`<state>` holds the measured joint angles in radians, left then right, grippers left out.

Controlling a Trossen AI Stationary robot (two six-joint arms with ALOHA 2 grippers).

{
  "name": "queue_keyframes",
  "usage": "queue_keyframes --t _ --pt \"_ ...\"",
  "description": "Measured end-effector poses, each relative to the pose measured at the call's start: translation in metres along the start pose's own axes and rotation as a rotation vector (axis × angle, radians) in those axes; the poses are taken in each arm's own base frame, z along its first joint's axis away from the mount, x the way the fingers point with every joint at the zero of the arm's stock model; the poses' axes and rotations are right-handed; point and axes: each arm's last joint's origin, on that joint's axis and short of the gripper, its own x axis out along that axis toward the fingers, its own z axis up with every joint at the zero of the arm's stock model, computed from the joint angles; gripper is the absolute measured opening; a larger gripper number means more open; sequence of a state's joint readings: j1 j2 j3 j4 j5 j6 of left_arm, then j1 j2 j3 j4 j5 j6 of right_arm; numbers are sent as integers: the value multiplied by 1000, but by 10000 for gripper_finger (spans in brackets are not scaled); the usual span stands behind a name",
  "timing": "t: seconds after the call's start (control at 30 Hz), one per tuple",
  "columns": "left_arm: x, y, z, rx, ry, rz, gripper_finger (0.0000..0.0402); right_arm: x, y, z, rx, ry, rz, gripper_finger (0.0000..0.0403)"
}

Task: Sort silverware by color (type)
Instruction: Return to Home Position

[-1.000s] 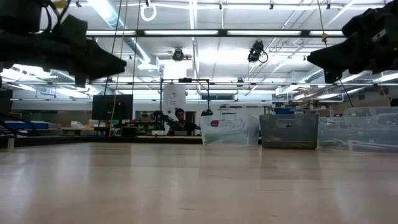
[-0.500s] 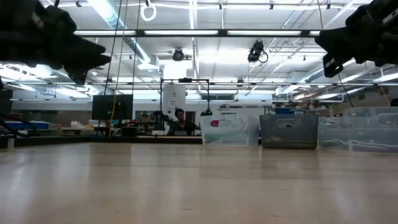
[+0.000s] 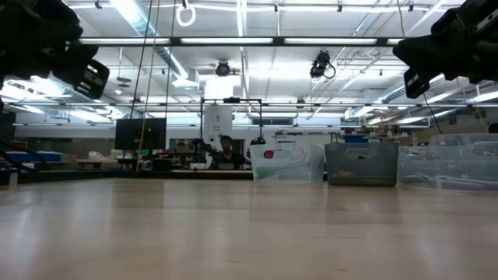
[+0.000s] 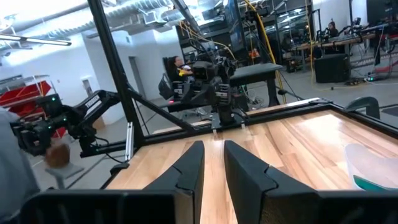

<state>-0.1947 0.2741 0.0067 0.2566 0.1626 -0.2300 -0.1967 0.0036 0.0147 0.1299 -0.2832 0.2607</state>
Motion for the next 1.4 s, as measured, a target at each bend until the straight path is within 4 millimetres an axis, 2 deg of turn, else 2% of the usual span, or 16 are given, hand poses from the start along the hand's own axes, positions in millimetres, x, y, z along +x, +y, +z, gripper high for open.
queue_keyframes --t 1.4 --pt "0 0 0 -20 0 2 142 0 0 0 -1 -1 -1 73"
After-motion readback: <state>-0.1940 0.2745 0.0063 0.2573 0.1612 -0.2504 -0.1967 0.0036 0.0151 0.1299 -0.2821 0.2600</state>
